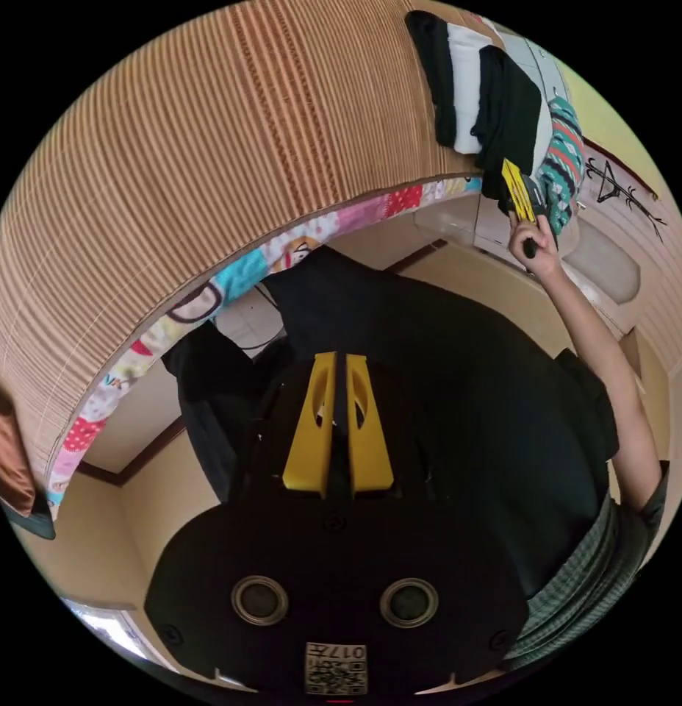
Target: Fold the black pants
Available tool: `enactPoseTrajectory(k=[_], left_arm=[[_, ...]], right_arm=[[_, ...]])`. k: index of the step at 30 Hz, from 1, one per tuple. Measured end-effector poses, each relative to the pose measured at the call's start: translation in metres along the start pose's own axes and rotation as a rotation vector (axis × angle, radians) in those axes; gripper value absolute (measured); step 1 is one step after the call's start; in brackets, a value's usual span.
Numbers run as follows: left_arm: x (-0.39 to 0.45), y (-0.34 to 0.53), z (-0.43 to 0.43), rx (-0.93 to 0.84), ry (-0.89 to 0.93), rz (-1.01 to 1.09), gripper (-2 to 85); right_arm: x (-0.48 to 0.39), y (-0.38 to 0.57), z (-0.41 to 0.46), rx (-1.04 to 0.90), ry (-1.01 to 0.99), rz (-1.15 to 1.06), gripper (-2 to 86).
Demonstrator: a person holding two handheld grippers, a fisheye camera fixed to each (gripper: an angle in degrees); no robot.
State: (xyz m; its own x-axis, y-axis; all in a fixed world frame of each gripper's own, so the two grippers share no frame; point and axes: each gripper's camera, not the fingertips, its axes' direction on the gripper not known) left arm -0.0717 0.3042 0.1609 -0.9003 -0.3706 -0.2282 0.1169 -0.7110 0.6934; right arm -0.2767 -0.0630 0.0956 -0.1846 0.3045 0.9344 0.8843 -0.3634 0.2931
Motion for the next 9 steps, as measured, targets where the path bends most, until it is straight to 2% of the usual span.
enactPoseTrajectory(k=[5, 9], left_arm=[[-0.095, 0.099, -0.008, 0.027, -0.029, -0.169, -0.8], [-0.218, 0.229, 0.015, 0.085, 0.062, -0.462, -1.0]], right_arm=[[0.070, 0.115, 0.005, -0.154, 0.058, 0.073, 0.4], [0.108, 0.179, -0.006, -0.093, -0.034, 0.174, 0.5]])
